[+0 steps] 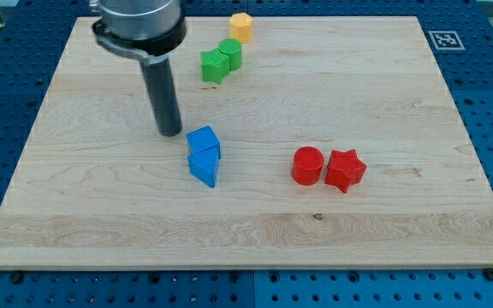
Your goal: Place the blue triangle right to the blue cube
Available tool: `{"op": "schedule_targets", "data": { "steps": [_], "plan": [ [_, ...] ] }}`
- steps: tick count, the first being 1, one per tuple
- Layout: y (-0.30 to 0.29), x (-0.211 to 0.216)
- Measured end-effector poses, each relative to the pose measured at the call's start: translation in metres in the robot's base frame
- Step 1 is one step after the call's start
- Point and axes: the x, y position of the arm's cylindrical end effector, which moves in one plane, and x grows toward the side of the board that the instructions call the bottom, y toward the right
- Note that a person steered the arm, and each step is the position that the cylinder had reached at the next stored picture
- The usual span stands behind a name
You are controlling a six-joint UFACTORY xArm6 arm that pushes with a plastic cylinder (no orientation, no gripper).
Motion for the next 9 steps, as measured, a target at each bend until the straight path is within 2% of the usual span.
{"op": "schedule_targets", "data": {
  "steps": [2,3,5,7,9],
  "plan": [
    [-0.018,0.050],
    [0.004,0.069],
    [0.067,0.069],
    [0.074,0.092],
    [0.114,0.085]
  ]
}}
